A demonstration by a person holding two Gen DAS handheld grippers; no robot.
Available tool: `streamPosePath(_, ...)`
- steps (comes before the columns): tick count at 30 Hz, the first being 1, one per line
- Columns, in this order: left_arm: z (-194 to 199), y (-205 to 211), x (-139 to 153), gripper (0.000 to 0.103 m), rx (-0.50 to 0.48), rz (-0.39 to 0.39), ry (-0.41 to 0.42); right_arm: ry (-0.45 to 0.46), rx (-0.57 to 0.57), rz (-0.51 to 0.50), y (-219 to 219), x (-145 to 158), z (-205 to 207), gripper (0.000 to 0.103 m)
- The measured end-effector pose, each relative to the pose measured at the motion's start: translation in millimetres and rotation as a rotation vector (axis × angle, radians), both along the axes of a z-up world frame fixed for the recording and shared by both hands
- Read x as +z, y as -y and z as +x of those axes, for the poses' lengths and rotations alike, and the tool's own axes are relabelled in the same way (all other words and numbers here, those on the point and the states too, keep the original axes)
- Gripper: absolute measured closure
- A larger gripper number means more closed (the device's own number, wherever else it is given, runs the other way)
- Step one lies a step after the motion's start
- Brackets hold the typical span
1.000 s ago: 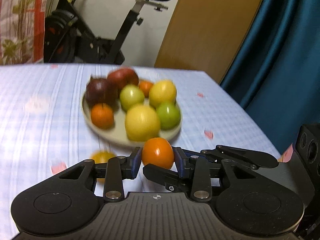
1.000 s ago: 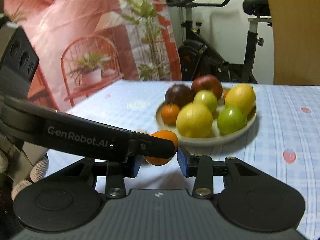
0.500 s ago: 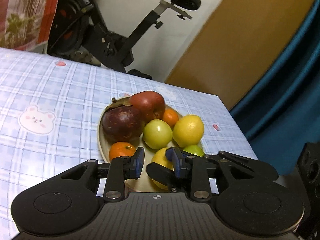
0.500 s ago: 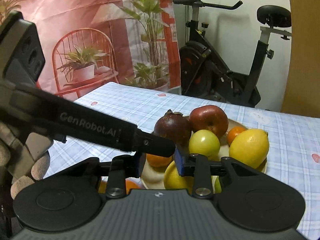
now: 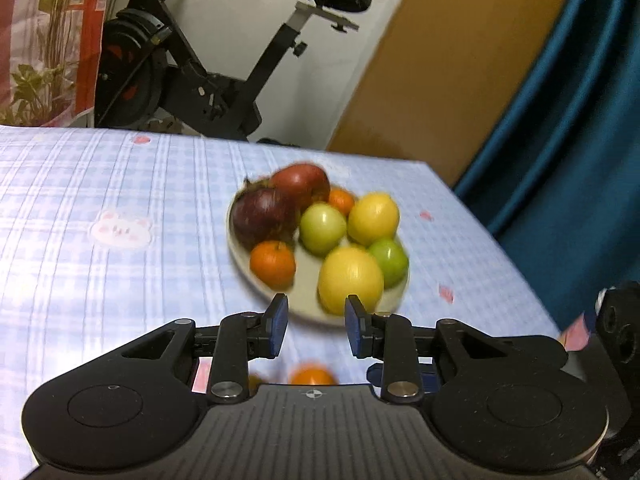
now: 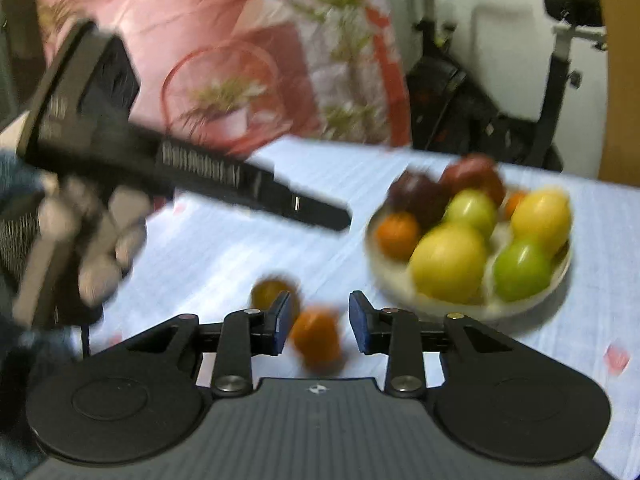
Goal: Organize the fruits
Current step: 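Move both tools to the second tangerine and close around it, then lower the second tangerine onto the plate and open both tools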
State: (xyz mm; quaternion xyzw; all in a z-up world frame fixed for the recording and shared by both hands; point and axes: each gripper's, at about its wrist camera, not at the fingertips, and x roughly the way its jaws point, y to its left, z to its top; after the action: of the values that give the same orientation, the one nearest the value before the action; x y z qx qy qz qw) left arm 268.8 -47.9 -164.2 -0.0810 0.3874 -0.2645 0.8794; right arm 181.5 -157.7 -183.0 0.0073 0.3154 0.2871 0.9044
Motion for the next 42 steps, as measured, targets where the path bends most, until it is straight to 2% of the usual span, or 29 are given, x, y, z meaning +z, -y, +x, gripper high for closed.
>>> streamPosePath(3,-7,1,-11,0.069,0.007,0.056,-0.010,-0.026,-0.010,-0.046,-11,-15,0,0.068)
streamPosePath(7,-9,0,-18,0.069,0.011,0.067,-0.011,-0.018,-0.042,-0.075,-20,-24,10,0.067)
streamPosePath(9,-4,0,-21,0.065,0.002,0.077,-0.023,-0.020,-0.060,-0.082,-22,-26,16,0.067)
streamPosePath(14,9,2,-31,0.061,-0.030,0.049,-0.105,-0.034,-0.069,-0.087,-20,-29,19,0.066)
streamPosePath(26,5,14,-42,0.061,-0.101,0.062,-0.141,-0.030,-0.064,-0.084,-20,-32,19,0.066)
streamPosePath(36,2,17,-45,0.060,-0.073,0.059,-0.115,-0.016,-0.076,-0.080,-19,-34,17,0.068)
streamPosePath(38,-2,16,-38,0.060,-0.063,0.045,-0.081,-0.006,-0.086,-0.079,-19,-32,14,0.069)
streamPosePath(42,-1,11,-19,0.060,-0.035,0.001,-0.009,0.076,-0.106,-0.050,-16,-15,11,0.069)
